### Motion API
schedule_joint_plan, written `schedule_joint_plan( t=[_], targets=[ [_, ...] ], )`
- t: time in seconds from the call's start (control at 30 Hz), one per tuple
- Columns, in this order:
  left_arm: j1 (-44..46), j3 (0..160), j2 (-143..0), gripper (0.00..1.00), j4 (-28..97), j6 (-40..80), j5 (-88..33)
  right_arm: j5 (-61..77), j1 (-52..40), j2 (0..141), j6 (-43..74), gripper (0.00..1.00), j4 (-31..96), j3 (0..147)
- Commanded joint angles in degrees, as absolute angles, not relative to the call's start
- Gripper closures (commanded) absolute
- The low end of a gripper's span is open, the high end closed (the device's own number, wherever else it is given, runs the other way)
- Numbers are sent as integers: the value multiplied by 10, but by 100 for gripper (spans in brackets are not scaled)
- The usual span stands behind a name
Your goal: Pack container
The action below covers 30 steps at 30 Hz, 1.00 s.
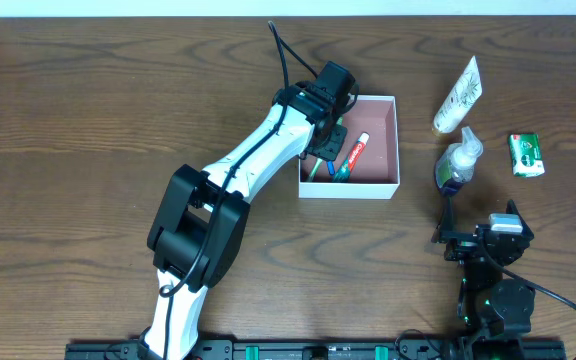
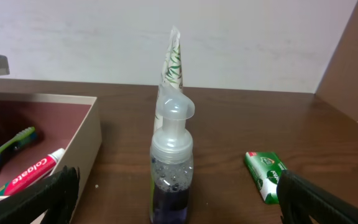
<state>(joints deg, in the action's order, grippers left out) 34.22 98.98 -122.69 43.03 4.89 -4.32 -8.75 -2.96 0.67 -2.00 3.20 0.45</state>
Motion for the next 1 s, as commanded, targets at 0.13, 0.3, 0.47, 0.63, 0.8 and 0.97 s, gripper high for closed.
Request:
schedule_joint_plan(
  t=[0.13, 0.3, 0.47, 0.63, 0.8, 0.97],
  targets=[
    [340, 1066, -1208, 64, 405, 11, -121, -87, -38, 3, -26, 1, 34, 3],
    [343, 1068, -1210, 78, 381, -4, -146, -87, -38, 3, -26, 1, 34, 3],
    [347, 1068, -1216, 94, 380, -20, -145, -87, -38, 3, -26, 1, 34, 3],
    [360, 1067, -1236, 94, 381, -21, -146, -87, -38, 3, -26, 1, 34, 3],
    [381, 1067, -1256, 94, 380, -47, -145, -87, -38, 3, -26, 1, 34, 3],
    [387, 1067, -1269, 94, 381, -46, -145, -87, -38, 3, -26, 1, 34, 3]
  ],
)
